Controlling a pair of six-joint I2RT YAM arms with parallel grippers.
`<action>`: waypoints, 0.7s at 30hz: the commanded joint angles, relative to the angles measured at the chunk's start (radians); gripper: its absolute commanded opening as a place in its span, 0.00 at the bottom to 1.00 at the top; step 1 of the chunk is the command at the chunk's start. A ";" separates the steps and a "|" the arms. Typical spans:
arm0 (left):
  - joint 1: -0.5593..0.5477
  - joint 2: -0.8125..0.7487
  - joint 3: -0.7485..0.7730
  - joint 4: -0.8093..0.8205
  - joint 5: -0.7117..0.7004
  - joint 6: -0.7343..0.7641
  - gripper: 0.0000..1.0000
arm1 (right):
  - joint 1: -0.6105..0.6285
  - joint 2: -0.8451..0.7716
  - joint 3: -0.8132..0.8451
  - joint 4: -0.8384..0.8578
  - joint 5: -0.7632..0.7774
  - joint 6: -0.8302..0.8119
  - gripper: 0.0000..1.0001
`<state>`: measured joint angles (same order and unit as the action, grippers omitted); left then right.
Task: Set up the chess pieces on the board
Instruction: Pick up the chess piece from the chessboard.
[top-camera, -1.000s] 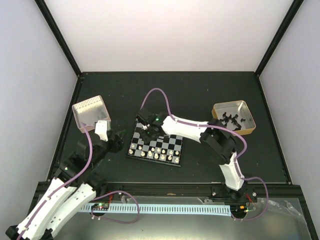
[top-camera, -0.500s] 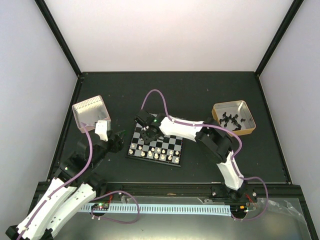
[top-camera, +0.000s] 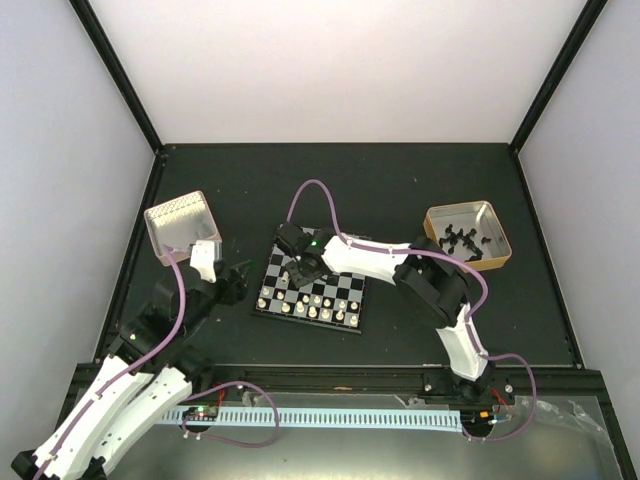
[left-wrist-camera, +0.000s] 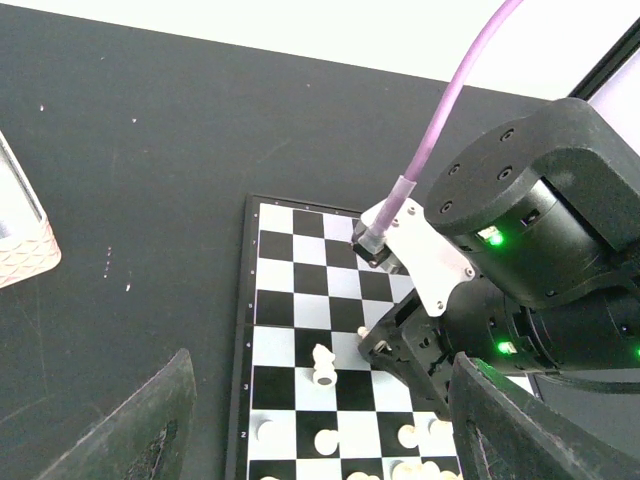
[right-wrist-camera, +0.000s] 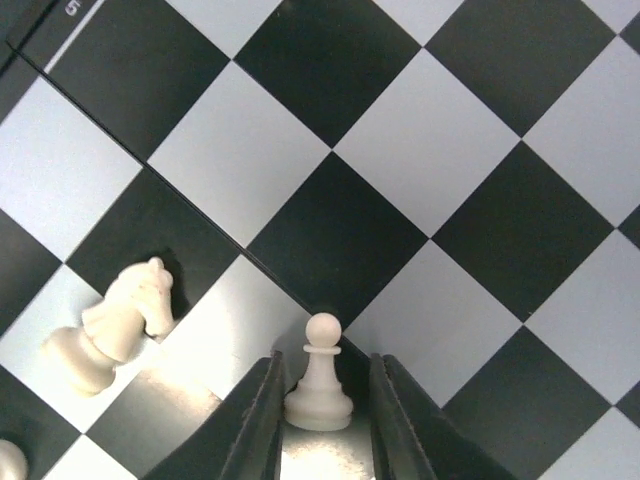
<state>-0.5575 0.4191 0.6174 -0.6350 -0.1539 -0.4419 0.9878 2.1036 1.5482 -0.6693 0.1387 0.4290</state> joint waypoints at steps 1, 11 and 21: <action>0.000 0.005 0.005 0.014 -0.007 -0.004 0.71 | 0.006 -0.016 -0.038 -0.023 0.025 0.014 0.19; -0.001 0.008 0.010 0.006 -0.004 -0.007 0.71 | 0.006 -0.035 -0.068 0.013 -0.005 0.004 0.02; 0.000 0.036 -0.040 0.144 0.140 -0.152 0.73 | -0.026 -0.271 -0.283 0.390 -0.116 -0.151 0.02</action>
<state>-0.5575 0.4240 0.6086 -0.6064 -0.1184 -0.4938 0.9794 1.9522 1.3315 -0.4896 0.0761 0.3691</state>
